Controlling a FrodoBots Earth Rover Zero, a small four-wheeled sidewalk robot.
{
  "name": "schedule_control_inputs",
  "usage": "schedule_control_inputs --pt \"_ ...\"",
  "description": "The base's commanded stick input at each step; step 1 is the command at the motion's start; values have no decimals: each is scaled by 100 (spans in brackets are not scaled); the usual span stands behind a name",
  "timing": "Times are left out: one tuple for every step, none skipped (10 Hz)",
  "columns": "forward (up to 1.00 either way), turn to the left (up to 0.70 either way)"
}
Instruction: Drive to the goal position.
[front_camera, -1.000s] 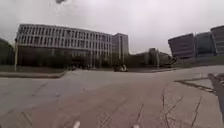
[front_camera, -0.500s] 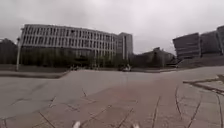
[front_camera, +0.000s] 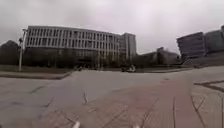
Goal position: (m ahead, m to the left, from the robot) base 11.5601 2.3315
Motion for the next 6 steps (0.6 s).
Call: schedule_control_inputs --pt "70 0" --pt "70 0" --pt "70 0" --pt "70 0" --pt "70 0" --pt "70 0"
